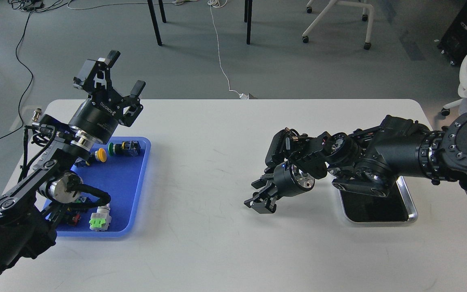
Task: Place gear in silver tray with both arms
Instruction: 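Reach the right gripper down to the gear and grasp it, then carry the gear with the right gripper into the silver tray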
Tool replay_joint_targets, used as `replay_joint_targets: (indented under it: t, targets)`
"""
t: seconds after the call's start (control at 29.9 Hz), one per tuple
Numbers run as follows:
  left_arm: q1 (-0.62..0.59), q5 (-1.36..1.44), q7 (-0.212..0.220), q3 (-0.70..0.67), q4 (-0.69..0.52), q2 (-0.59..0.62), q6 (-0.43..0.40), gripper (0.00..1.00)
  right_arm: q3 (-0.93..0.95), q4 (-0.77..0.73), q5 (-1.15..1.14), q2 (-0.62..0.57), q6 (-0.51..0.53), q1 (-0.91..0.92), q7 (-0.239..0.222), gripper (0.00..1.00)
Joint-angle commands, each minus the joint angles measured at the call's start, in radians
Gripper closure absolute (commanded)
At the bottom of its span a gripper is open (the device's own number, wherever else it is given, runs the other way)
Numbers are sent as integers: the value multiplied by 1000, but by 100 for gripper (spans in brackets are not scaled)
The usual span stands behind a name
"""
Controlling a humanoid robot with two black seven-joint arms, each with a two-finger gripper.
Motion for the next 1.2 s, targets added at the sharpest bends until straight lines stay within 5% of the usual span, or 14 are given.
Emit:
replay_joint_targets:
  t: [0.0, 0.4, 0.87, 1.17]
  targets:
    - [1, 0, 0, 0, -2, 1, 0, 2, -1, -6, -1, 6, -2, -1, 0, 40]
    - [20, 8, 0, 0, -14, 1, 0, 2, -33, -7, 1, 6, -5, -3, 0, 44]
    - [23, 8, 0, -2, -14, 7, 0, 2, -38, -49, 1, 35, -2, -20, 0, 82]
    - [23, 8, 0, -3, -14, 9, 0, 2, -36, -41, 4, 9, -1, -6, 0, 85]
